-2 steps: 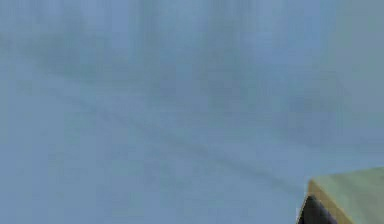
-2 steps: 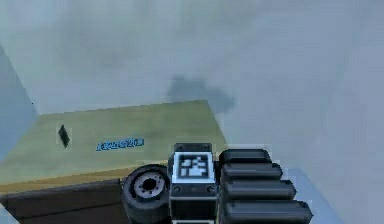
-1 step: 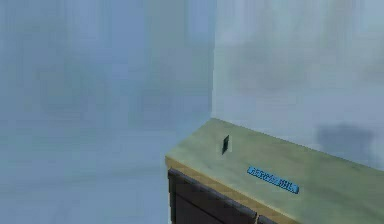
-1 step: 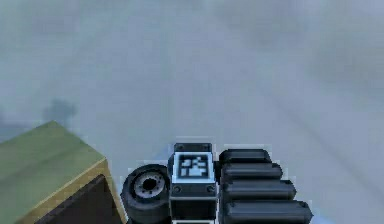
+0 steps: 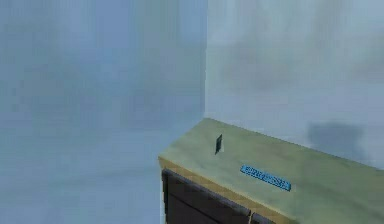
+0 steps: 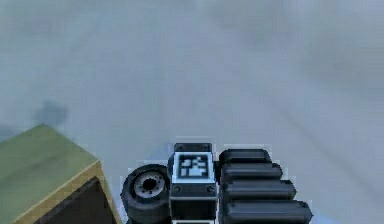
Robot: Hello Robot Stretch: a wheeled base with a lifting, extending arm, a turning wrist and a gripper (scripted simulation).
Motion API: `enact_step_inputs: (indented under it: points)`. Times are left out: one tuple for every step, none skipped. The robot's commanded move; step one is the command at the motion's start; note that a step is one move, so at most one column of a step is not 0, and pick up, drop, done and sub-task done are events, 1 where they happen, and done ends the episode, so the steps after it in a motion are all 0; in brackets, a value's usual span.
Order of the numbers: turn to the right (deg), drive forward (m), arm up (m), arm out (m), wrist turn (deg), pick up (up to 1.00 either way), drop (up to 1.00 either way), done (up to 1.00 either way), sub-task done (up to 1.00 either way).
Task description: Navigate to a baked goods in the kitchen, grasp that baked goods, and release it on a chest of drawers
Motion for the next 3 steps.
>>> enact_step_inputs:
  points:
    - [-45.0,0.00,0.00,0.00,0.0,0.00,0.00,0.00,0.00]
    - [-45.0,0.00,0.00,0.00,0.0,0.00,0.00,0.00,0.00]
    - [-21.0,0.00,0.00,0.00,0.0,0.00,0.00,0.00,0.00]
